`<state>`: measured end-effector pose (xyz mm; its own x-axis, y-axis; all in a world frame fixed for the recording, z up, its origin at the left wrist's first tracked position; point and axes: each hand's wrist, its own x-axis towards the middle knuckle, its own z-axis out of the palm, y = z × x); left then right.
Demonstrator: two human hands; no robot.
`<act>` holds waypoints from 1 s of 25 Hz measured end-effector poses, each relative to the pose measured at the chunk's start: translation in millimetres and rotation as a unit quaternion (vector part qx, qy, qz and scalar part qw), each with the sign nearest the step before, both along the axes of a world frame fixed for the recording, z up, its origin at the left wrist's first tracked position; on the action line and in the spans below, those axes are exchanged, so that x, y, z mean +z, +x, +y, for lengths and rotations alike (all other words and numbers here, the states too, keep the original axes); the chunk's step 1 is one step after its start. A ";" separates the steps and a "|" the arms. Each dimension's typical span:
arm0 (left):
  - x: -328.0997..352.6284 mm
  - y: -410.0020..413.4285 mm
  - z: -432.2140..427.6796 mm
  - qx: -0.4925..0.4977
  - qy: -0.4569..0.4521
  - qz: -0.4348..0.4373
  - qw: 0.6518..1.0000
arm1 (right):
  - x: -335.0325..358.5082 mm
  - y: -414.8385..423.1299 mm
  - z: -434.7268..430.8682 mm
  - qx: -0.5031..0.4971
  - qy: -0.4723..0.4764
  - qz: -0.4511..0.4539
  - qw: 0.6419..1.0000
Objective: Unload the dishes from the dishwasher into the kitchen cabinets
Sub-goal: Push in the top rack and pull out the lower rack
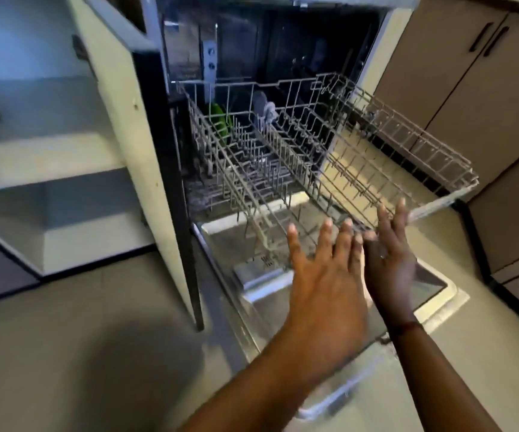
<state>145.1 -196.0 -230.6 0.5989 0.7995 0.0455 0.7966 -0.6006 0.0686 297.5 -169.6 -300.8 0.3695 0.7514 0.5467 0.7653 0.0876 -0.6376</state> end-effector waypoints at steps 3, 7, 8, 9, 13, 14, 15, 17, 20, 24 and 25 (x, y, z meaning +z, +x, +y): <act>-15.9 6.2 1.1 0.055 0.026 -0.006 0.998 | 2.5 -1.3 9.4 0.003 -0.013 -0.020 1.000; -29.6 4.1 23.2 0.071 0.068 0.006 0.995 | 13.0 -1.9 25.1 0.042 -0.081 -0.064 0.994; -32.3 0.4 27.6 0.070 0.081 0.009 0.994 | 13.7 -1.9 27.7 0.059 -0.091 -0.079 0.991; -34.5 -3.3 30.9 0.068 0.095 0.013 0.993 | 13.1 -0.9 29.8 0.080 -0.099 -0.093 0.987; -38.4 -8.0 43.2 0.066 0.115 0.034 0.991 | 13.6 11.9 38.5 0.128 -0.154 -0.152 0.968; -38.8 -6.7 47.0 0.067 0.111 0.036 0.991 | 16.3 15.1 41.6 0.131 -0.172 -0.162 0.963; -38.8 -5.8 51.7 0.071 0.108 0.039 0.991 | 19.4 16.7 45.6 0.138 -0.186 -0.167 0.958; -38.8 -6.1 65.0 0.078 0.102 0.046 0.991 | 24.4 17.0 55.9 0.150 -0.206 -0.178 0.950; -39.5 -10.6 91.3 0.091 0.096 0.059 0.989 | 28.1 13.8 78.2 0.159 -0.221 -0.191 0.943; -32.0 -19.3 126.6 0.115 0.081 0.058 0.988 | 37.6 3.3 114.5 0.167 -0.247 -0.198 0.934; -30.0 -21.3 136.3 0.122 0.074 0.059 0.988 | 39.4 0.7 124.9 0.169 -0.252 -0.198 0.932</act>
<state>123.8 -59.7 -260.5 0.3966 0.9108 0.1146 0.9164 -0.3856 -0.1073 298.2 -44.8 -261.4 -0.0902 0.9867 0.1351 0.9324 0.1314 -0.3367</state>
